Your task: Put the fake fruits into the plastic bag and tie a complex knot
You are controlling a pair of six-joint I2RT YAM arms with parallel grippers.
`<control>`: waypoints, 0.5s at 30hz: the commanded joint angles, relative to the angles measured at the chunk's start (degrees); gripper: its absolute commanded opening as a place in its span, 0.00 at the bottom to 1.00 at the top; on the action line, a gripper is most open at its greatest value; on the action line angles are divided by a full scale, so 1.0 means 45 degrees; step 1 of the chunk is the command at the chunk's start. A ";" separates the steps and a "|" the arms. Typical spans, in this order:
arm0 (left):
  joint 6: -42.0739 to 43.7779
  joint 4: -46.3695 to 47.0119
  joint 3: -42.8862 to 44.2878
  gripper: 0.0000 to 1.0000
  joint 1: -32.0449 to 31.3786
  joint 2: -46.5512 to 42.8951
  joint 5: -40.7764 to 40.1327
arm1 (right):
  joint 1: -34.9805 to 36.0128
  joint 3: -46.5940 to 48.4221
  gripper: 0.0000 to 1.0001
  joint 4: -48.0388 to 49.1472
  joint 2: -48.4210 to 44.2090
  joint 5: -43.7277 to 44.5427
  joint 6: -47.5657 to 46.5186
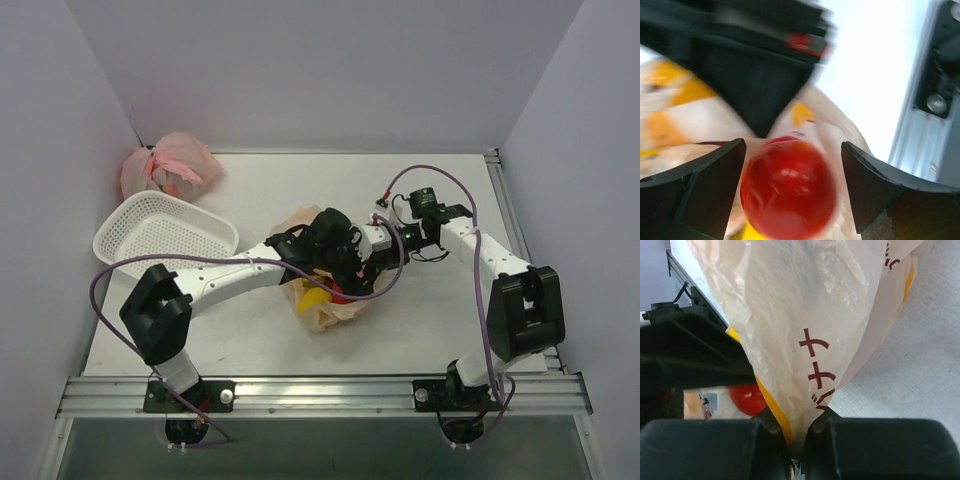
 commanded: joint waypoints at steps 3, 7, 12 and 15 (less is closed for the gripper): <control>0.0256 -0.0864 0.1030 0.95 -0.0733 0.0105 0.1950 | -0.0014 0.0914 0.00 -0.0318 0.0361 -0.0395 0.0023; 0.0253 -0.1585 0.1616 0.97 -0.0559 -0.0147 0.1501 | -0.0033 0.1032 0.00 -0.0357 0.0420 -0.0317 -0.0114; 0.0566 -0.2738 0.2923 0.97 0.0982 -0.0713 0.2747 | -0.0033 0.1226 0.00 -0.0455 0.0654 -0.0180 -0.0465; 0.1032 -0.3578 0.3686 0.97 0.2093 -0.1083 0.3608 | -0.0033 0.1597 0.00 -0.0533 0.0947 -0.0102 -0.0583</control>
